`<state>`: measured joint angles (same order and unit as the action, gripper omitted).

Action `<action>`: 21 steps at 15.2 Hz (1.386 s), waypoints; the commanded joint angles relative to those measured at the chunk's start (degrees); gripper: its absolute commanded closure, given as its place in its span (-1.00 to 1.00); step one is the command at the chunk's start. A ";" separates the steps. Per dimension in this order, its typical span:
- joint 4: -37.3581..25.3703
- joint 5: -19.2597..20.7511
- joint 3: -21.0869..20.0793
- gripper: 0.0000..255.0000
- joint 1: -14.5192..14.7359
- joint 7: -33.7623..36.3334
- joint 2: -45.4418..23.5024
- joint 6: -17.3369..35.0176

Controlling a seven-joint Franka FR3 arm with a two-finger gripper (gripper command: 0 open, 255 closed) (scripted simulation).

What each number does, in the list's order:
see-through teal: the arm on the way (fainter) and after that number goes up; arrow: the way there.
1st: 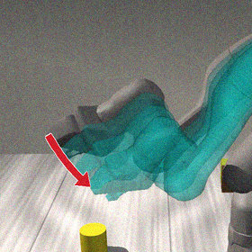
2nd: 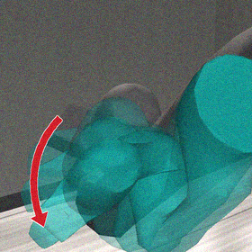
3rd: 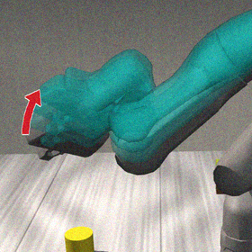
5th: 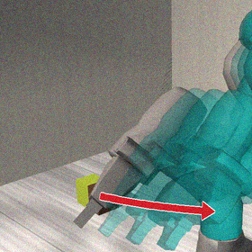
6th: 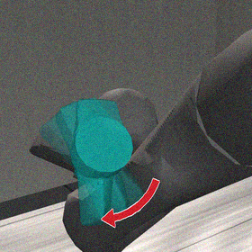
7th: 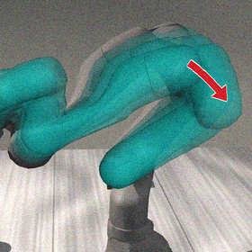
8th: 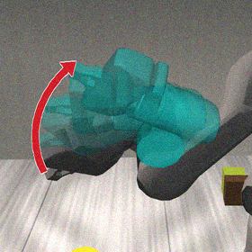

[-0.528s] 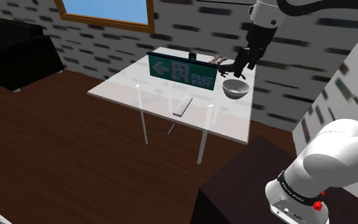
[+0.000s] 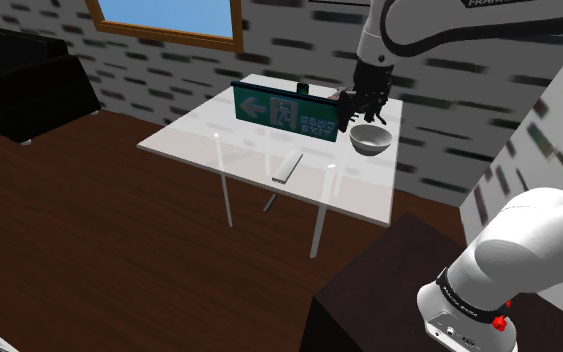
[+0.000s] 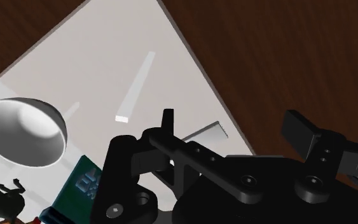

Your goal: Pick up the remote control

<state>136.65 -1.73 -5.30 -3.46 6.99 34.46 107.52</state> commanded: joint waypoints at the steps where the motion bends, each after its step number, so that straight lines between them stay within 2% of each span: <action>1: -0.52 -0.26 -1.37 -1.00 -0.70 3.60 -4.35 3.55; 11: -8.48 2.18 -5.52 -1.00 -4.13 20.65 -26.48 15.76; 21: -23.19 6.93 -4.33 -1.00 -4.63 36.44 -49.23 21.48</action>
<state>115.47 4.79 -9.88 -8.26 41.71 -12.44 128.86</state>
